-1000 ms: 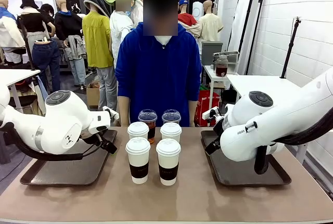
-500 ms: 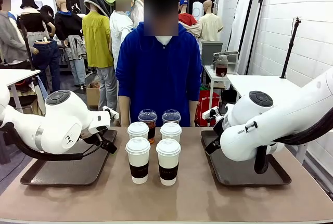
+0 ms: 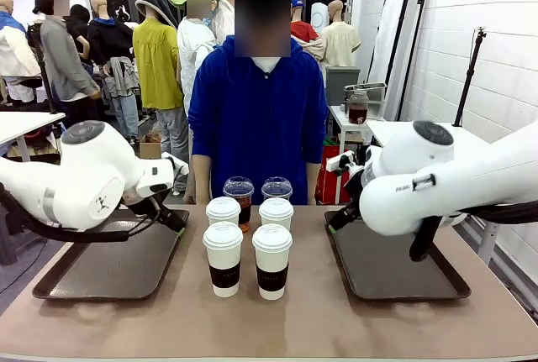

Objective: Distribute the coffee onto the tray.
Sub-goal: Pick up one iced Americano and place it on the right Handle tray.

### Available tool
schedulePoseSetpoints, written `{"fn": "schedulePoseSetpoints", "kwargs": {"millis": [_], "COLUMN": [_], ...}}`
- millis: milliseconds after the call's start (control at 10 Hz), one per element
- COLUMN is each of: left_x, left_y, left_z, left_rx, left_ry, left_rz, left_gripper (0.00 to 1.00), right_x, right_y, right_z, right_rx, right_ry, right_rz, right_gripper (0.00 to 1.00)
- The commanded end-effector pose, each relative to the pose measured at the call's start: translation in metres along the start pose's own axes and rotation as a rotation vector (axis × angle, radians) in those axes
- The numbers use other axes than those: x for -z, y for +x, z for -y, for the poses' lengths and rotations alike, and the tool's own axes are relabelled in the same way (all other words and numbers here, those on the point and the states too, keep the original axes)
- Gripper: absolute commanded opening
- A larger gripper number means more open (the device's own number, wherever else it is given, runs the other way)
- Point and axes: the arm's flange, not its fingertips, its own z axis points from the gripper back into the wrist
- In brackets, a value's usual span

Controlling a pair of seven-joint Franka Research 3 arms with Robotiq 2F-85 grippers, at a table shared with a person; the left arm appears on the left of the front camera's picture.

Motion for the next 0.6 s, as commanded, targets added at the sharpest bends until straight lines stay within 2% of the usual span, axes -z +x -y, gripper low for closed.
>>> {"fn": "schedulePoseSetpoints", "kwargs": {"millis": [0, 300, 500], "left_x": [-0.040, -0.081, -0.093], "left_y": [0.013, 0.019, 0.018], "left_z": [0.007, 0.015, 0.018], "left_rx": [0.060, 0.062, 0.058], "left_ry": [0.007, -0.009, -0.008], "left_rz": [-0.042, -0.029, -0.023], "left_gripper": [1.00, 1.00, 1.00], "right_x": [-0.041, -0.090, -0.100], "right_y": [0.008, 0.021, 0.026], "right_z": [0.008, 0.003, 0.001], "right_rx": [-0.059, -0.117, -0.137], "right_ry": [0.057, 0.073, 0.089], "right_rz": [-0.016, -0.015, -0.011], "right_gripper": [1.00, 1.00, 1.00]}}
